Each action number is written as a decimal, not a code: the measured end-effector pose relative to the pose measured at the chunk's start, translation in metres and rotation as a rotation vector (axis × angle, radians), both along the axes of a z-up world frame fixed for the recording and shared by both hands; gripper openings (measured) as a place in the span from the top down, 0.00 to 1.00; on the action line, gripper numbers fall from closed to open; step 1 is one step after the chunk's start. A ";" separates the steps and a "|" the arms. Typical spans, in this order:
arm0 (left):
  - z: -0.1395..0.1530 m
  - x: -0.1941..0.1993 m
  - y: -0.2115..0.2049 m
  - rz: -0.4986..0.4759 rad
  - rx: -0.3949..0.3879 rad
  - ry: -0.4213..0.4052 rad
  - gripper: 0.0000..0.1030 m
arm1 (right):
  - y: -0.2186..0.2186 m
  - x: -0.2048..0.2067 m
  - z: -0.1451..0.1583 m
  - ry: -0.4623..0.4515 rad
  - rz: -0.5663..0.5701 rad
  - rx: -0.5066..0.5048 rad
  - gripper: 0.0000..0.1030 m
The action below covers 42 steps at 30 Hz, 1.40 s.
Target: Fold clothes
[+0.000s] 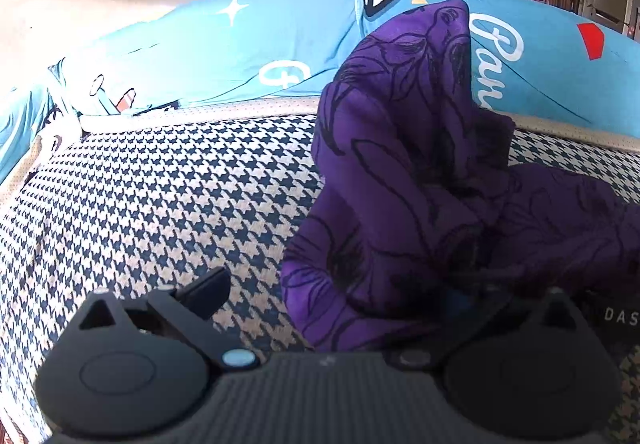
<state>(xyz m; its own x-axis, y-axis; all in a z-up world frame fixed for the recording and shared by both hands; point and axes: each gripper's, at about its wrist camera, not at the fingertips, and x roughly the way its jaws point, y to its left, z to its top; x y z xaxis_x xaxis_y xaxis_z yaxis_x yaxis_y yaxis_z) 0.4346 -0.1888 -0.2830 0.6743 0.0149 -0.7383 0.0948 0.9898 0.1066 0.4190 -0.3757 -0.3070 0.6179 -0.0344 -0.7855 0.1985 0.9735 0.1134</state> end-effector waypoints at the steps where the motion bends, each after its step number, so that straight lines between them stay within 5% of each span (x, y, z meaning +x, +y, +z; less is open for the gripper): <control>1: 0.000 0.000 0.002 0.011 0.003 -0.003 0.00 | 0.004 0.001 0.002 -0.024 0.020 -0.009 0.22; 12: 0.004 -0.001 0.034 0.152 0.029 -0.045 0.00 | 0.043 -0.002 0.013 -0.193 0.195 0.004 0.22; 19: 0.033 -0.003 0.055 0.134 -0.145 -0.102 0.00 | 0.067 -0.011 0.011 -0.221 0.346 0.019 0.22; 26: 0.050 -0.004 0.049 0.045 -0.199 -0.160 0.00 | 0.089 -0.029 0.009 -0.228 0.502 0.017 0.22; 33: 0.017 0.010 0.038 0.057 -0.148 -0.048 0.00 | 0.093 -0.037 0.022 -0.221 0.590 0.033 0.22; 36: 0.000 0.017 0.043 0.101 -0.130 0.025 0.00 | 0.079 -0.043 0.035 -0.223 0.576 0.081 0.22; 42: -0.013 0.012 0.049 0.081 -0.066 0.038 0.00 | 0.035 -0.055 0.061 -0.301 0.468 0.164 0.19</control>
<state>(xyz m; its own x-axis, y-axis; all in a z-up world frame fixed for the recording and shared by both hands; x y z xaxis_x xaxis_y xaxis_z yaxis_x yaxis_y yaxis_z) 0.4470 -0.1401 -0.2961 0.6443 0.0189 -0.7646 0.0166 0.9991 0.0387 0.3644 -0.3410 -0.2456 0.7350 0.4037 -0.5448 -0.3135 0.9147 0.2550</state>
